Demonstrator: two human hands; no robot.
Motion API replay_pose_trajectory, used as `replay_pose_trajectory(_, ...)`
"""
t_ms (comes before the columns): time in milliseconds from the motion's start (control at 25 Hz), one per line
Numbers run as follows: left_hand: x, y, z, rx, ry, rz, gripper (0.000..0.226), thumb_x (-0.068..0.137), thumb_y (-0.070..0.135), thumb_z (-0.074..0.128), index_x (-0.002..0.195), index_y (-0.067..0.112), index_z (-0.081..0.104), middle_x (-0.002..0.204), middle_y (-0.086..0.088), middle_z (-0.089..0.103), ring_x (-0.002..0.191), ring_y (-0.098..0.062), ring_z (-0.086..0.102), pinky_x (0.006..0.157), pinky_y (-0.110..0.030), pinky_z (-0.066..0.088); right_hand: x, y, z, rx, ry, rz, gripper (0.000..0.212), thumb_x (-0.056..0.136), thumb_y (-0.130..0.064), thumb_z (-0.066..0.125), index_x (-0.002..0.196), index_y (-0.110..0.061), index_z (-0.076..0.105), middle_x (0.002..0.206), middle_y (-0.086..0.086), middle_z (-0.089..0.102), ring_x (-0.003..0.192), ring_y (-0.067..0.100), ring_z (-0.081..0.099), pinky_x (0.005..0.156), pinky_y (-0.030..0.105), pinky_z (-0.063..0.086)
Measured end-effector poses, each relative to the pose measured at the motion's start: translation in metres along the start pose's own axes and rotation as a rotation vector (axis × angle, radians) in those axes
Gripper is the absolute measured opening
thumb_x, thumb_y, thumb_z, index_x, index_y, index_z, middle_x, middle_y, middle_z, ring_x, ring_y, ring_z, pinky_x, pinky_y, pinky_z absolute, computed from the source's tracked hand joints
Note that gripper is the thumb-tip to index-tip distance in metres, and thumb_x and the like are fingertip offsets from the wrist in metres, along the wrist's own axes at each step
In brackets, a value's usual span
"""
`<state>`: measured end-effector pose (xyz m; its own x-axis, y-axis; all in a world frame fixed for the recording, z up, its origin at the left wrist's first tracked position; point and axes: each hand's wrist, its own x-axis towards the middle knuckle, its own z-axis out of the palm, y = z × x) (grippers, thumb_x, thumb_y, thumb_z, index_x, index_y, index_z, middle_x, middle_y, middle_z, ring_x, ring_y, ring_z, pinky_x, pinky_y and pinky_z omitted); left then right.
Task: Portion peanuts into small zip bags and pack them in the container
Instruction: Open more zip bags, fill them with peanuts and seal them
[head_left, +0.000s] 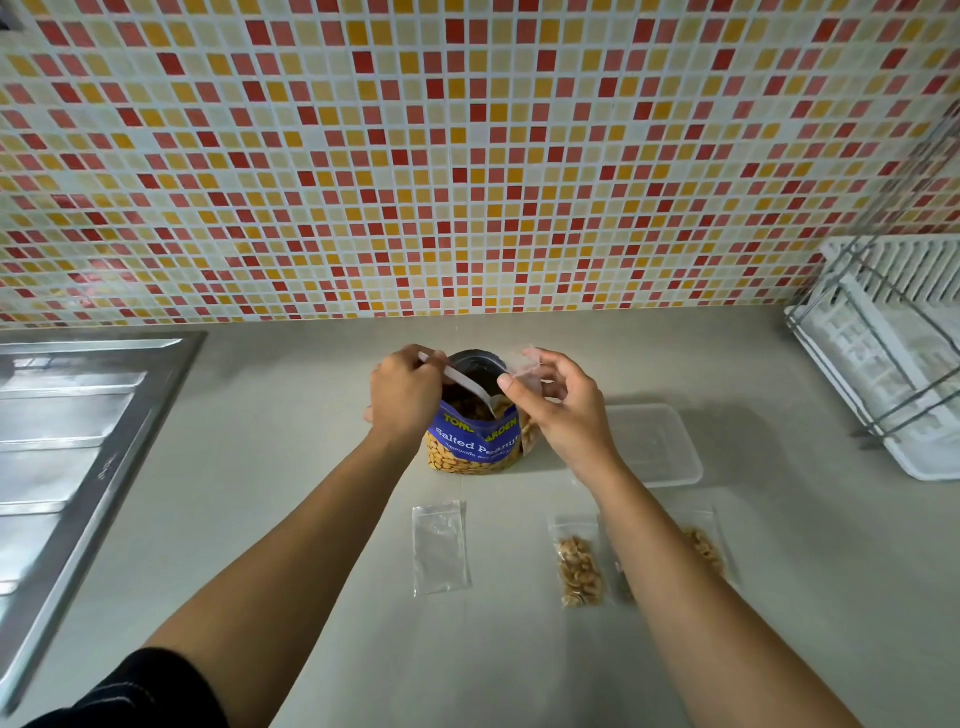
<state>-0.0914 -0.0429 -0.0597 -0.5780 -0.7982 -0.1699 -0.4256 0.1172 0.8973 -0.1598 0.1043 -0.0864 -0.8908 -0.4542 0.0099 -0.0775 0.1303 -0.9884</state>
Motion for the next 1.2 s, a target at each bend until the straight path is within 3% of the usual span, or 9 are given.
replay_pose_trajectory(200,0.005,0.006,-0.008,-0.184,-0.055,-0.085,0.022,0.096,0.021,0.046,0.099,0.006,0.062,0.084,-0.004,0.060,0.076,-0.012,0.055,0.062,-0.018,0.040,0.001,0.003,-0.001,0.013,-0.015,0.024,0.047,0.073,-0.043,0.075,0.114,-0.031,0.056,0.106,-0.008,0.065,0.100,0.013,0.063,0.083,0.038,0.057)
replay_pose_trajectory(320,0.014,0.004,-0.018,-0.259,-0.045,-0.126,0.027,0.097,0.023,0.044,0.110,0.004,0.058,0.086,-0.003,0.061,0.088,-0.014,0.055,0.076,-0.024,0.035,0.002,0.001,-0.004,0.012,-0.002,0.012,0.047,0.072,-0.043,0.075,0.114,-0.032,0.056,0.109,-0.007,0.064,0.101,0.014,0.062,0.081,0.035,0.057)
replay_pose_trajectory(480,0.022,-0.001,-0.033,-0.300,-0.015,-0.193,0.020,0.097,0.023,0.043,0.104,0.009,0.056,0.081,0.002,0.059,0.095,-0.014,0.052,0.085,-0.033,0.028,0.002,-0.008,-0.011,-0.094,0.018,-0.038,0.048,0.072,-0.040,0.076,0.115,-0.029,0.057,0.105,-0.011,0.062,0.097,0.007,0.061,0.071,0.017,0.052)
replay_pose_trajectory(680,0.023,0.004,-0.044,-0.362,-0.005,-0.244,0.015,0.097,0.022,0.044,0.095,0.014,0.056,0.078,0.004,0.057,0.079,-0.007,0.051,0.083,-0.030,0.029,0.000,-0.009,-0.010,-0.363,-0.057,-0.062,0.054,0.066,-0.045,0.079,0.113,-0.027,0.059,0.100,-0.011,0.064,0.081,0.007,0.062,0.071,0.031,0.057)
replay_pose_trajectory(840,0.025,0.033,-0.058,-0.466,0.046,-0.244,0.009,0.095,0.019,0.048,0.092,0.016,0.055,0.078,0.006,0.057,0.070,-0.004,0.054,0.083,-0.026,0.032,0.000,-0.013,-0.003,-0.515,-0.059,-0.157,0.057,0.063,-0.050,0.077,0.112,-0.027,0.060,0.102,-0.010,0.066,0.080,0.008,0.060,0.069,0.030,0.055)
replay_pose_trajectory(960,0.018,0.048,-0.059,-0.376,0.022,-0.074,0.014,0.096,0.020,0.047,0.090,0.015,0.058,0.091,0.001,0.061,0.078,-0.005,0.055,0.080,-0.022,0.034,-0.001,-0.018,0.006,-0.510,-0.063,-0.191,0.057,0.062,-0.055,0.075,0.110,-0.028,0.060,0.100,-0.011,0.067,0.085,0.010,0.063,0.073,0.033,0.056)
replay_pose_trajectory(1080,0.003,0.059,-0.055,-0.176,-0.021,0.174,0.022,0.098,0.023,0.043,0.100,0.008,0.059,0.095,-0.005,0.061,0.080,-0.009,0.055,0.065,-0.012,0.041,-0.002,-0.024,0.015,-0.459,-0.027,-0.191,0.055,0.064,-0.051,0.078,0.111,-0.026,0.061,0.102,-0.011,0.067,0.086,0.008,0.062,0.072,0.022,0.049)
replay_pose_trajectory(1200,-0.015,0.067,-0.055,0.152,-0.075,0.553,0.021,0.096,0.028,0.044,0.087,0.017,0.059,0.090,-0.002,0.063,0.088,-0.016,0.054,0.073,-0.029,0.042,-0.005,-0.030,0.019,-0.402,0.023,-0.198,0.055,0.064,-0.049,0.079,0.112,-0.027,0.061,0.101,-0.012,0.067,0.086,0.007,0.063,0.073,0.021,0.049)
